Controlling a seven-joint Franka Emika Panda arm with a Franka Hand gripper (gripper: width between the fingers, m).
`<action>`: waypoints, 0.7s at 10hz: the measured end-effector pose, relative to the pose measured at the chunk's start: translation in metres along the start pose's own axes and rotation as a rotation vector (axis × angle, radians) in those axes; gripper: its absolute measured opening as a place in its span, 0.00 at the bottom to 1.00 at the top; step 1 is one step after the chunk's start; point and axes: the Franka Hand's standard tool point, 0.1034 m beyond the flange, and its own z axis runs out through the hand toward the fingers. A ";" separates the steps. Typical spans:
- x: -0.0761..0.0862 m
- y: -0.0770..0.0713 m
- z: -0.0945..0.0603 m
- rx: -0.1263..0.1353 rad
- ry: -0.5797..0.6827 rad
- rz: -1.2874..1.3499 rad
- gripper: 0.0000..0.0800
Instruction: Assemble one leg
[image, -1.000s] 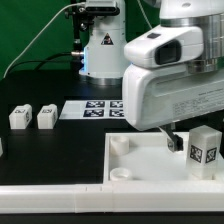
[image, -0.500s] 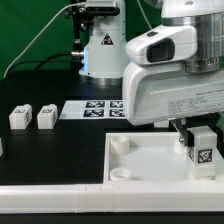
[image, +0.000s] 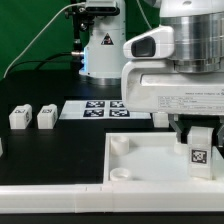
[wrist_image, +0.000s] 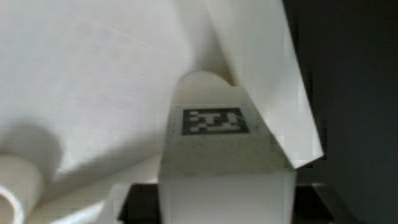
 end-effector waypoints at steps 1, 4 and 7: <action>0.000 0.001 0.000 0.004 -0.009 0.143 0.36; -0.003 0.002 0.003 0.006 -0.036 0.605 0.37; -0.007 -0.002 0.003 0.028 -0.082 1.061 0.37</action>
Offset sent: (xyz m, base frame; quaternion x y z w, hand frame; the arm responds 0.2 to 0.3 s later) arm 0.0184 0.0015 -0.0102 0.0277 0.0017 0.4400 0.8976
